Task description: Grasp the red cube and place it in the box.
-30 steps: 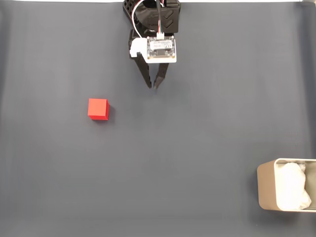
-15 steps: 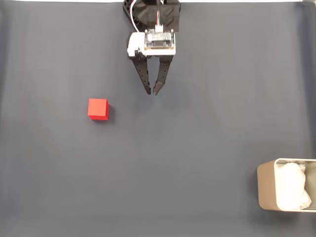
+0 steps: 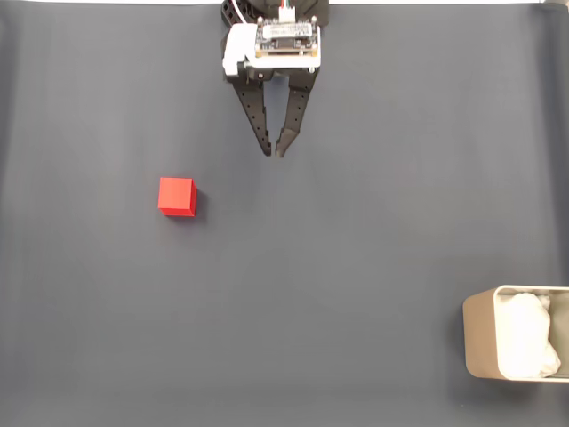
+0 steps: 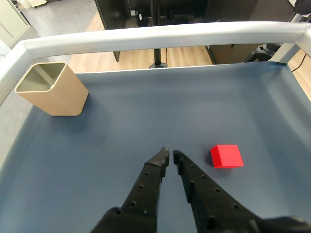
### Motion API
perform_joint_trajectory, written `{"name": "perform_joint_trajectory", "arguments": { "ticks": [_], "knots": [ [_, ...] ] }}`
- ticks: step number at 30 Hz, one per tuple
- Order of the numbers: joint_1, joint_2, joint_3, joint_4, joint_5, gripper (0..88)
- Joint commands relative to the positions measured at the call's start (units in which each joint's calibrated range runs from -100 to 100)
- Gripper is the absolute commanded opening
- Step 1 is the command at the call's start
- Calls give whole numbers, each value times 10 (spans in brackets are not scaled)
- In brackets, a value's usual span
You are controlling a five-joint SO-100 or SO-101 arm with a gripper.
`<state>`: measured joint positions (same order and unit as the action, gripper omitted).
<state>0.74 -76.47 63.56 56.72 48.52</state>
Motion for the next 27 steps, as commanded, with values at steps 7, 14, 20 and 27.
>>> {"name": "perform_joint_trajectory", "arguments": {
  "ticks": [7,14,20,27],
  "knots": [
    [71,55,-131,70,11,25],
    [162,96,-159,98,21,101],
    [225,112,-158,98,34,159],
    [257,137,-156,94,42,237]
  ]
}}
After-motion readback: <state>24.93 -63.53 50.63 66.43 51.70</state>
